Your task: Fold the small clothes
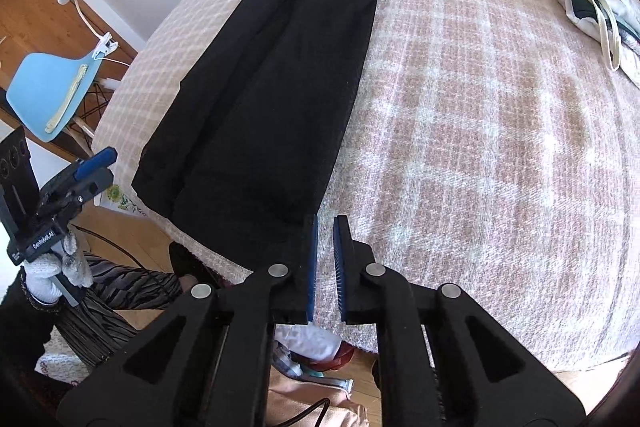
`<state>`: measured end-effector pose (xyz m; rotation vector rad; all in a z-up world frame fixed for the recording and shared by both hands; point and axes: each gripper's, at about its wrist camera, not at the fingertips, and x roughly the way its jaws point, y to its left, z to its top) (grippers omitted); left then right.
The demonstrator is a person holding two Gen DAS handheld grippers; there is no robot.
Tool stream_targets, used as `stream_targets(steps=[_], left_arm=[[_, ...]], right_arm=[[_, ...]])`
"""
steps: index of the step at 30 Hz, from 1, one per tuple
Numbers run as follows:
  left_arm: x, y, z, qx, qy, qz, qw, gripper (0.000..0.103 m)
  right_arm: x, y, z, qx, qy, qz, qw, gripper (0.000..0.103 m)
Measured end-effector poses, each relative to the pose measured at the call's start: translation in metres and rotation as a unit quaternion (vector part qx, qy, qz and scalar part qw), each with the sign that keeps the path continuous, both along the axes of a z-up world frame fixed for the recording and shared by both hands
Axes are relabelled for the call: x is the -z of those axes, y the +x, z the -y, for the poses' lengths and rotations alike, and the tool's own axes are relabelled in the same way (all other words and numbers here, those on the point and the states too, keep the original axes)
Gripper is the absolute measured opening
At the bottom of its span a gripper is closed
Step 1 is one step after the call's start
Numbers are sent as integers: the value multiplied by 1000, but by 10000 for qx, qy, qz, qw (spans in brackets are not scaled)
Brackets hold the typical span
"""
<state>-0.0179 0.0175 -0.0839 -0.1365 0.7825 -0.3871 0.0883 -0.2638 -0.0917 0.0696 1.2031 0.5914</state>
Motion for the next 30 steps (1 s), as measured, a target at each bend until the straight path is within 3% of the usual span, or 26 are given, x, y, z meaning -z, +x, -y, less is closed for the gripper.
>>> stream_targets(steps=[3,11,20,25,30], left_arm=[[2,-5,24,411,306,113,9986,44],[17,-5,51,757,753,85,9943,44],[21,0,56,749,754,22,9943,43],[22,1,58,807,791,52,9936,30],[27,7,50,754,586,-142,9953,10]], right_arm=[[-18,17,-7,30,205,201,9996,35],[-51,75,-60,-182,682,551,9960,35],[-25,148,-114,-149,887,181,9958,35],[-3,181,-146,-137,841,-35,9964,35],[12,206,-167,-16,631,-46,9980,35]])
